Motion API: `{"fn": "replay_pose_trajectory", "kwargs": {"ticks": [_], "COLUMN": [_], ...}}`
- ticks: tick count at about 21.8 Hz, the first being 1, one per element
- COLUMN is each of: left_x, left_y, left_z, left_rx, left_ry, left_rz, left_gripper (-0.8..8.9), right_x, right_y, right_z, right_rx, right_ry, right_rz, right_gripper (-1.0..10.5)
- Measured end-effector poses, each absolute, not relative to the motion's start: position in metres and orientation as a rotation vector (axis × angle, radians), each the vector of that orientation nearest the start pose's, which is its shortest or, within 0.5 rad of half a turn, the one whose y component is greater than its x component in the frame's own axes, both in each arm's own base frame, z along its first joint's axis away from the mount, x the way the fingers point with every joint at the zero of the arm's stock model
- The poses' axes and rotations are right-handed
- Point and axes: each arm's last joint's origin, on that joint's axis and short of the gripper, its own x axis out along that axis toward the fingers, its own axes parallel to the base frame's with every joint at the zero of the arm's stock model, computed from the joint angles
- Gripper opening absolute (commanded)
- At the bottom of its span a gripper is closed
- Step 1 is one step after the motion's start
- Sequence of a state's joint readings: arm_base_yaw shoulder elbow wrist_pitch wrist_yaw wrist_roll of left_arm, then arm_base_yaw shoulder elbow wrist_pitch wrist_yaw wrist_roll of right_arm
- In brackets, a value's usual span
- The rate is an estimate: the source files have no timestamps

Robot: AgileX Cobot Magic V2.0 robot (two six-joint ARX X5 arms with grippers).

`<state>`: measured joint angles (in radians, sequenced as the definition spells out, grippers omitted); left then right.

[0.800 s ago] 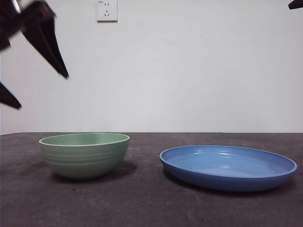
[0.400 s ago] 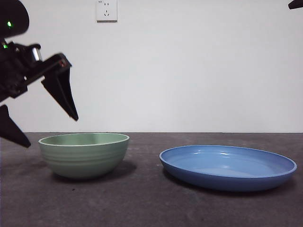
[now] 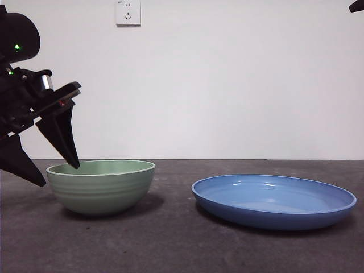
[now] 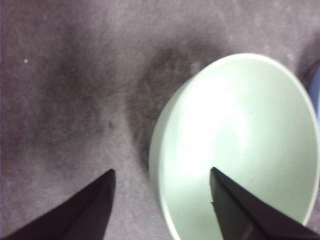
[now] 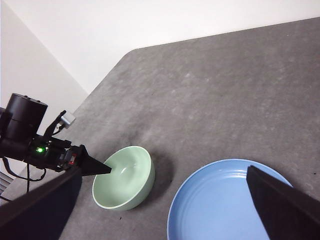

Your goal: Place the green bowl on the blue plate

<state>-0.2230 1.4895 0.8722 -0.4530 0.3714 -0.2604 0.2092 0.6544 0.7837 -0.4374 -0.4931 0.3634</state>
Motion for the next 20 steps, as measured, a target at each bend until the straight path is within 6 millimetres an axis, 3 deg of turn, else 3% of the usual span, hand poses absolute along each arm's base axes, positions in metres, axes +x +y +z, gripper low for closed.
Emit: {"fn": "replay_pose_trajectory", "kwargs": {"ticks": [2,6,9,12,17,20], "left_x": [0.270,0.271,0.272,0.272,0.274,0.281], "left_y": [-0.072,-0.072,-0.072,-0.072,-0.072,-0.078], "left_z": [0.189,0.187,0.182,0.182,0.187,0.208], "left_rx": [-0.308,-0.304,-0.305,-0.304,-0.296,-0.281], "left_ry": [1.154,1.160,1.179,1.178,1.188,1.179], "left_rz": [-0.391,-0.383,-0.378,-0.378,-0.373,-0.354], "left_gripper": [2.73,1.45,1.29,0.07,0.09,0.09], "right_x": [0.129,0.129,0.129,0.129,0.129,0.129], "right_y": [0.041,0.041,0.041,0.041,0.041,0.041], "right_z": [0.327,0.327,0.327,0.327,0.327,0.327], "right_rx": [0.390,0.390,0.388,0.387,0.387,0.387], "right_ry": [0.435,0.435,0.432,0.431,0.432,0.432], "right_rz": [0.633,0.633,0.620,0.612,0.612,0.612], "right_gripper": [5.6,5.6,5.6,5.6,5.6,5.6]}}
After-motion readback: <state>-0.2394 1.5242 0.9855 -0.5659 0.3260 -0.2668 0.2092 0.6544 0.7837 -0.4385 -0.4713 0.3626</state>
